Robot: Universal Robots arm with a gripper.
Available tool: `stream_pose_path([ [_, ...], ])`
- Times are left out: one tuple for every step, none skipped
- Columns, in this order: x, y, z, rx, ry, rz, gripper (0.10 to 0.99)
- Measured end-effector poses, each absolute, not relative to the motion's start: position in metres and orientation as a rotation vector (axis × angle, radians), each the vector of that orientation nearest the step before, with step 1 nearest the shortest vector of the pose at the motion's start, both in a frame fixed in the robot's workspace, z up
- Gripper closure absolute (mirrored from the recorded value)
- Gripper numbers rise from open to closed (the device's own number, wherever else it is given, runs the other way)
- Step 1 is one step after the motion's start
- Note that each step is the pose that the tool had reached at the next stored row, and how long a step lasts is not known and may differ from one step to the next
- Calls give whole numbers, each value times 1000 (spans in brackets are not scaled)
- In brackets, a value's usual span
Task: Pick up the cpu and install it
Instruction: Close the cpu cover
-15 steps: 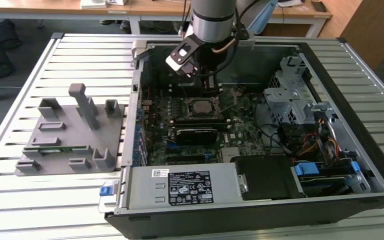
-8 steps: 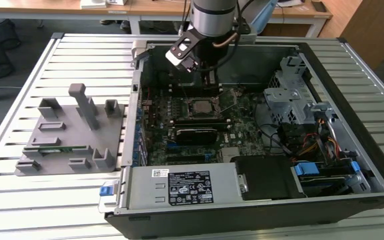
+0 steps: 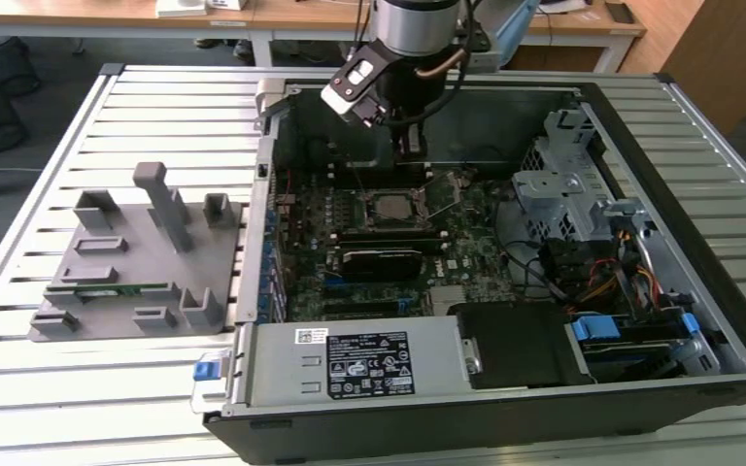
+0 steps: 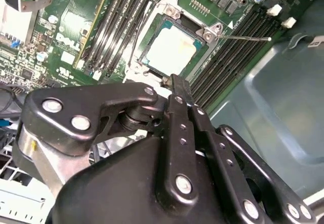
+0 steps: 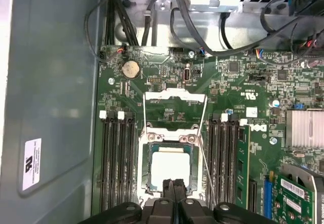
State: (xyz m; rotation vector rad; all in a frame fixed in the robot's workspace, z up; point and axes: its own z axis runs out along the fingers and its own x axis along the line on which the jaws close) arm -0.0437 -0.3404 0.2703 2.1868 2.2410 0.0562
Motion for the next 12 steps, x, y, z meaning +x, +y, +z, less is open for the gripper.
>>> stream_pose_path([
  [-44,-341,270,2187,2242,56,973],
  [-44,-343,270,2188,2242,54,973],
  [-44,-344,270,2189,2241,54,973],
  [-44,-345,270,2190,2240,53,973],
  [-44,-345,270,2190,2240,52,973],
  [-44,-346,270,2190,2238,51,973],
  [-44,-346,270,2190,2238,50,973],
  [-43,-346,270,2189,2238,50,973],
  [-41,-346,270,2190,2238,49,973],
  [-39,-346,270,2193,2241,50,973],
  [-37,-346,269,2198,2246,59,973],
  [-35,-346,269,2204,2252,71,973],
])
